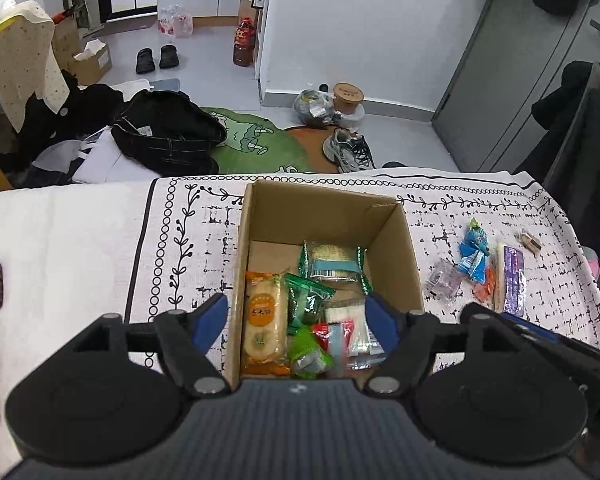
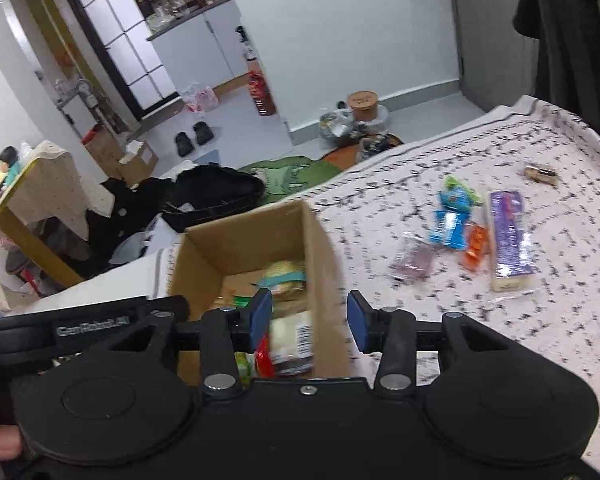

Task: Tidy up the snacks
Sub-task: 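Open left tool over box while right tool releases red bar into box, then withdraw both tools from box toward remaining snacks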

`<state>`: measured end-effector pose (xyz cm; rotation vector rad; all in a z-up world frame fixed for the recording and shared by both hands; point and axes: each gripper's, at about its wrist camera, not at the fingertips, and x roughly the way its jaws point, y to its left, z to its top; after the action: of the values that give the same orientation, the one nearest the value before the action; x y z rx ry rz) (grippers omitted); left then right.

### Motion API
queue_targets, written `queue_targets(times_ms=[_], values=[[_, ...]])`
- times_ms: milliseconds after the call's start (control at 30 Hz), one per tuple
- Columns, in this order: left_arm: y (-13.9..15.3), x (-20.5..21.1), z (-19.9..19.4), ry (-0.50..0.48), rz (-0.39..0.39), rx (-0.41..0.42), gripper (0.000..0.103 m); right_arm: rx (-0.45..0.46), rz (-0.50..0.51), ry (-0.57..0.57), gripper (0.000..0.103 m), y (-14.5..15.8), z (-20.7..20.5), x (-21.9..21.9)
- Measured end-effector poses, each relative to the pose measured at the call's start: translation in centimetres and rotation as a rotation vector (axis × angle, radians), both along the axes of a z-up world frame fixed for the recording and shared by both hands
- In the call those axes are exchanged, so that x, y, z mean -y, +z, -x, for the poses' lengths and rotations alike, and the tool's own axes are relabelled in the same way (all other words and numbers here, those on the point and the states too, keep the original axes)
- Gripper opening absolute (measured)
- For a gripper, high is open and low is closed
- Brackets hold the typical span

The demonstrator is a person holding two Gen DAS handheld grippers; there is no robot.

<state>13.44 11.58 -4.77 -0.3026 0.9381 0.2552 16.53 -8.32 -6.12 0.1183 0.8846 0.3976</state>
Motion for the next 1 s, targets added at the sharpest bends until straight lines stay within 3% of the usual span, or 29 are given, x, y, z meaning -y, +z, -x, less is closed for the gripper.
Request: queue_targets(times_ms=[267,467,700,1000], values=[[-0.3,1.8,-0.4,-0.060,0.018,0.009,0.081,0.012,0.037,-0.073,0.056,0.0,-0.6,3.8],[0.9,3.8,-0.5,-0.086,0.008,0.099,0.086,0.028,0.049,-0.103,0.067,0.5,-1.0,6.5],[1.4,4.3,-0.9,-0.052,0.021,0.103,0.089,0.051,0.051,-0.122,0.086,1.1,-1.6,9.4],[1.3,6.4,-1.5,-0.058,0.004,0.086,0.099,0.077,0.050,-0.126,0.101,1.6,-2.7,12.9]])
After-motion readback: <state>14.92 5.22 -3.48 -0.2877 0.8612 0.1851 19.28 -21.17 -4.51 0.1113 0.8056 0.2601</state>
